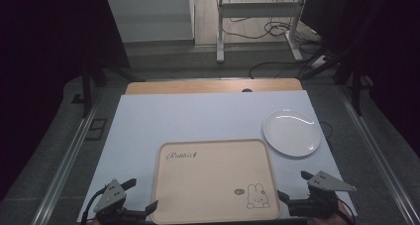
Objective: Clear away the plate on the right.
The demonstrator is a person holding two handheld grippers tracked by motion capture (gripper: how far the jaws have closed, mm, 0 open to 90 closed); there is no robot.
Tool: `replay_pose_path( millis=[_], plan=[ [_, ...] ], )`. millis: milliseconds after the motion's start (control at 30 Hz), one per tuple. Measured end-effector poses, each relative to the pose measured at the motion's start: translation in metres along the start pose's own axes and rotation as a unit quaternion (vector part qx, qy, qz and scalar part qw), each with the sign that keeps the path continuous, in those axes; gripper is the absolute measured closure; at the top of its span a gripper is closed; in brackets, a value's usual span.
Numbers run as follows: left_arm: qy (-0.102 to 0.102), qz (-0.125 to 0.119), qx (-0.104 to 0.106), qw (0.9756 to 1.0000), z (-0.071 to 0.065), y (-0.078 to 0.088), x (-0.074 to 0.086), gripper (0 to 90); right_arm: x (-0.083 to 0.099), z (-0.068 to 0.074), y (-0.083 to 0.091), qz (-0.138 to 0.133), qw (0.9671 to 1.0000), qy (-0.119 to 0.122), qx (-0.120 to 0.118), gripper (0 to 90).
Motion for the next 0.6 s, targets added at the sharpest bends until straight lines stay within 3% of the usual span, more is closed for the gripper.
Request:
replay_pose_path(
  millis=[133, 333, 600],
  plan=[
    [-0.001, -0.001, 0.0, 1.0, -0.0001, 0.0006, 0.0005, 0.9, 0.0021, -0.0037, -0.0026, 0.008, 0.9999, -0.008, -0.006, 0.0],
    [0.001, -0.002, 0.001, 1.0, 0.0003, 0.0005, 0.0003, 0.9, 0.0023, -0.0016, -0.0047, 0.013, 0.9997, 0.015, 0.013, 0.0],
    [0.002, -0.002, 0.002, 1.0, 0.0007, 0.0008, 0.0005, 0.9, 0.0031, -0.0028, -0.006, 0.018, 0.9997, 0.015, 0.012, 0.0]
  ],
)
Point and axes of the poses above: each handheld gripper's, and its own axes: y roughly backward along the jaws, x roughly out of its underside, z roughly to its left, the point moved 1 cm from there along -y, roughly forward along the jaws, and after that the axes turned 6 degrees about z, right-handed, at the moved point
